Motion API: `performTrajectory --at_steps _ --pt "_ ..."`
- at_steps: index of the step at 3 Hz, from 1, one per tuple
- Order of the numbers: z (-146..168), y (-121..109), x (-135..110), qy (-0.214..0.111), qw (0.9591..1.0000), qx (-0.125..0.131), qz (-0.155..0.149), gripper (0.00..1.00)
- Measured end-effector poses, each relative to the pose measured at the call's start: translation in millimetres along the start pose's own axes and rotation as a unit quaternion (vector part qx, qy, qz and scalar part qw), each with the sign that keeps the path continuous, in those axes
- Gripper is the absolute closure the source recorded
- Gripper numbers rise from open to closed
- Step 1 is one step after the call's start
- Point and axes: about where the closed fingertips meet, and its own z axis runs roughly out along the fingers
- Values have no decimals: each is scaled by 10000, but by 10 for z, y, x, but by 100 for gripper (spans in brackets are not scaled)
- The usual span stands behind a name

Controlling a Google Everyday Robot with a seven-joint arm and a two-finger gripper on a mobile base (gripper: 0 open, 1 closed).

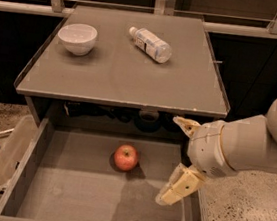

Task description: Pick apple from top drawer and place on counter

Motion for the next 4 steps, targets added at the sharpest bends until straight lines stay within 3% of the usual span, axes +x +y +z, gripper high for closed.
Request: performTrajectory --at_steps 3,4 --pt "964 -334 182 -269 9981 491 276 0" --pt "1270 -407 200 -353 9980 438 276 0"
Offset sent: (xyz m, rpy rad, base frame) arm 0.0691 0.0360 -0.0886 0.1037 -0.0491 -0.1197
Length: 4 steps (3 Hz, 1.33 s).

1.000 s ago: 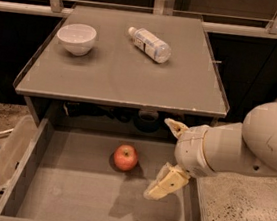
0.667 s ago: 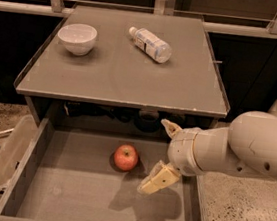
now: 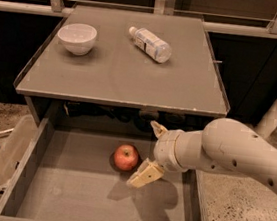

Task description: Pick apple from top drawer and place on counter

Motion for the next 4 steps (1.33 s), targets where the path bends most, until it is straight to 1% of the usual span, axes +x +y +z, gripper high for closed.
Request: performTrajectory --at_steps 2,4 --pt "557 78 44 -135 9994 -321 20 0" --pt "963 86 202 -64 9984 -555 117 0"
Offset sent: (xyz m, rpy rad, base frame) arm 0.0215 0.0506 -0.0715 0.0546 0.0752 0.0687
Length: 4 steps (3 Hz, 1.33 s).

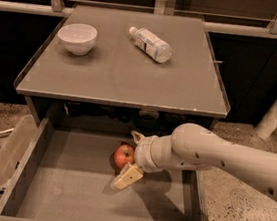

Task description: Pick apple from top drawer and place on counter

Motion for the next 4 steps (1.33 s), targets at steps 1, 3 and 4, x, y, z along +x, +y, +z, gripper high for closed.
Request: performTrajectory --at_steps 1,3,4 --pt "97 -20 97 65 9999 -57 76 0" --pt "171 -27 165 111 9997 -141 157 19" --pt "171 -27 165 111 9997 -141 157 42"
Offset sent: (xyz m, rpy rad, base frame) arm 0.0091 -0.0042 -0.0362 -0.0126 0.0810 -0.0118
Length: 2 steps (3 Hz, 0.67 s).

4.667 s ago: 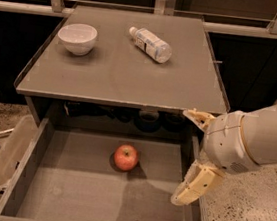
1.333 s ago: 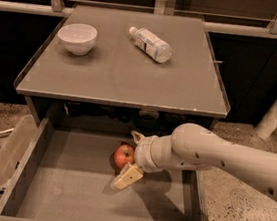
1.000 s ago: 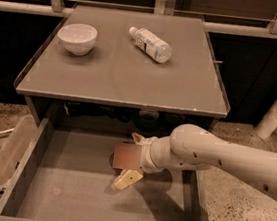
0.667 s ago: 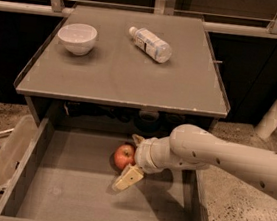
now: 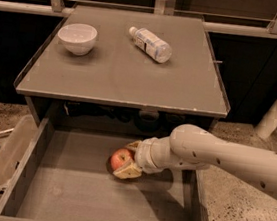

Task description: Pick apple from top drawer and place on counter

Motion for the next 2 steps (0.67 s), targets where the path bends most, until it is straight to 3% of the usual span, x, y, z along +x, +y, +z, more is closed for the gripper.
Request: performTrajectory --at_steps 2 --pt "0 0 0 0 10000 0 0 89"
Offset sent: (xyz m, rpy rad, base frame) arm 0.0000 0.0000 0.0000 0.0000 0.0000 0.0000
